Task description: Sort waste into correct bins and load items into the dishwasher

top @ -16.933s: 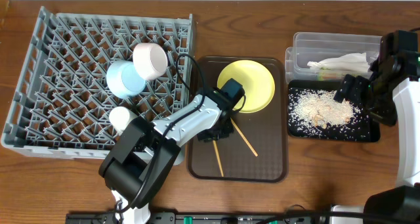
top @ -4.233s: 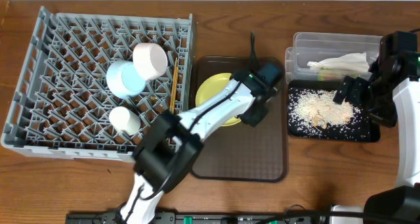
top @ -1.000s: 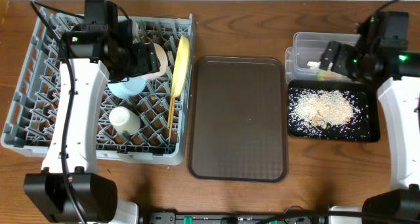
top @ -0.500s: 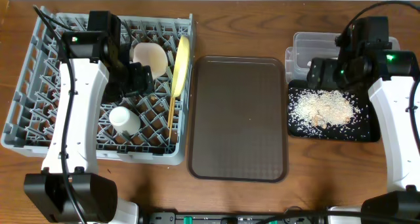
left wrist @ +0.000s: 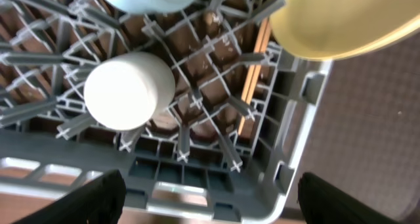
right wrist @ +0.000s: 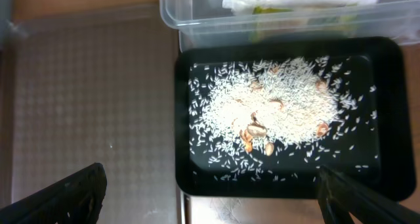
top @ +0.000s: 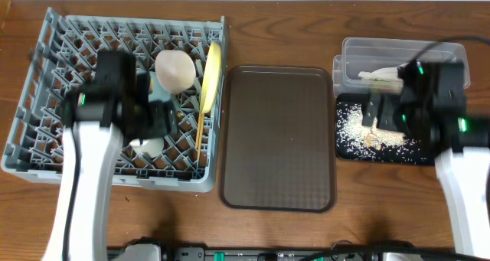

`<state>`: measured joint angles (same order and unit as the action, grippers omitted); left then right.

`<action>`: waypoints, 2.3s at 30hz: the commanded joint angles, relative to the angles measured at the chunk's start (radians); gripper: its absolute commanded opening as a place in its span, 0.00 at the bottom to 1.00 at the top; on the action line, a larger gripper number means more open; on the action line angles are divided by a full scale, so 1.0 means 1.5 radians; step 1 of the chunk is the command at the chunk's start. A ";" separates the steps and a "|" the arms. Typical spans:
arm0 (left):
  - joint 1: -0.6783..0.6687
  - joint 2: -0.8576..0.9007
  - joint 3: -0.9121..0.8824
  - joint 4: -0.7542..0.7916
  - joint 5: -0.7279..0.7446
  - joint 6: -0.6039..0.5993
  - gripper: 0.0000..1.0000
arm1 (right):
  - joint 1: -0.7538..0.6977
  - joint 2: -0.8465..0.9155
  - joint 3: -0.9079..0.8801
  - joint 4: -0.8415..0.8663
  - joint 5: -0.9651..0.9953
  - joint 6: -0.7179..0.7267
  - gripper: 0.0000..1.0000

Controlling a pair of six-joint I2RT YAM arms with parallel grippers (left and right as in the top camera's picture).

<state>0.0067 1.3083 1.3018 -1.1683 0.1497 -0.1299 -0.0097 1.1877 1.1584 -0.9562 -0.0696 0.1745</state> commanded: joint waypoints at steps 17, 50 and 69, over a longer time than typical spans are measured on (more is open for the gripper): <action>0.005 -0.447 -0.216 0.117 -0.006 0.013 0.96 | 0.001 -0.367 -0.145 -0.075 0.044 -0.003 0.99; 0.005 -0.446 -0.216 0.117 -0.006 0.013 0.97 | 0.007 -0.568 -0.335 0.121 0.023 -0.040 0.99; 0.005 -0.446 -0.216 0.117 -0.006 0.013 0.97 | 0.050 -0.785 -0.726 0.686 0.032 -0.068 0.99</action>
<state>0.0067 0.6395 0.9855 -0.9939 0.1501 -0.1230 0.0658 0.0387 0.1146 0.0311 -0.0288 0.1040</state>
